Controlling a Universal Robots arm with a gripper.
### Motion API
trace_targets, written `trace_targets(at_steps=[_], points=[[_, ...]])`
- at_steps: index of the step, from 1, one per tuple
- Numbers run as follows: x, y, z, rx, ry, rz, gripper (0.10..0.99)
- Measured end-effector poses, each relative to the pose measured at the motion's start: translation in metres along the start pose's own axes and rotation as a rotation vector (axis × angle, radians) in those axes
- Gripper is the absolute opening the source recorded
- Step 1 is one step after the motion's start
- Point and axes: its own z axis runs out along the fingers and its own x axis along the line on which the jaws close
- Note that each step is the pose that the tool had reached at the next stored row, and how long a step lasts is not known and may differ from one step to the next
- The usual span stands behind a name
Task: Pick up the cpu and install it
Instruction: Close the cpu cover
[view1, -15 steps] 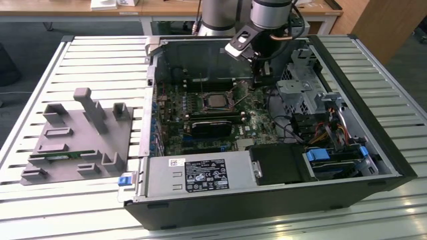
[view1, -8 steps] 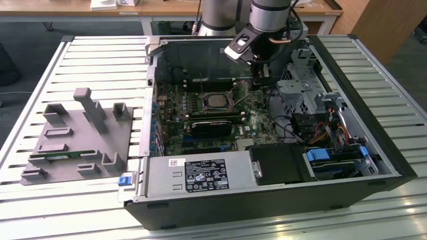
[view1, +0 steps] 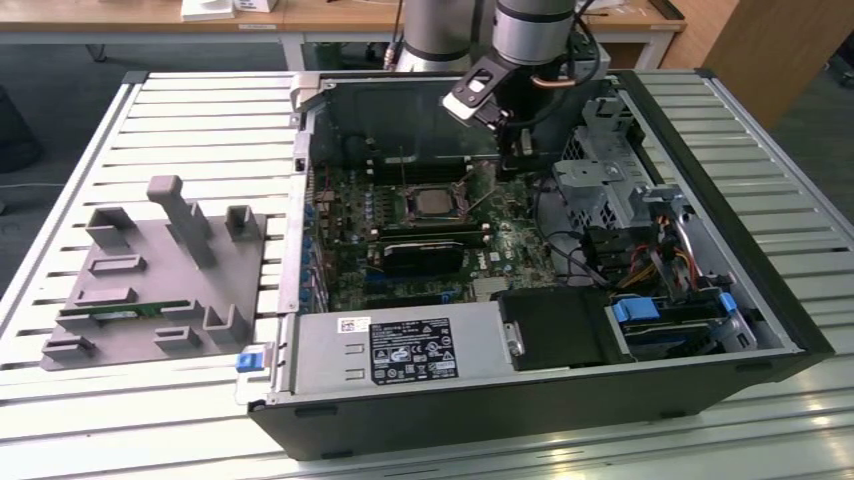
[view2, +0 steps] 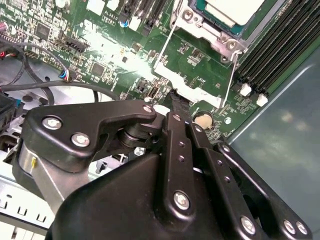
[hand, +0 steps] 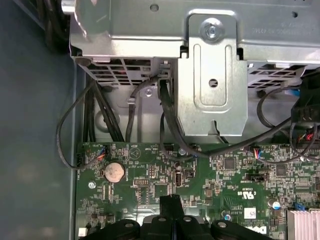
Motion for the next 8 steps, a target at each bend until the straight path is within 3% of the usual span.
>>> trace_targets(at_steps=[8], points=[[-0.0001, -0.0072, -0.0019, 0.0, 0.0002, -0.003, 0.106]])
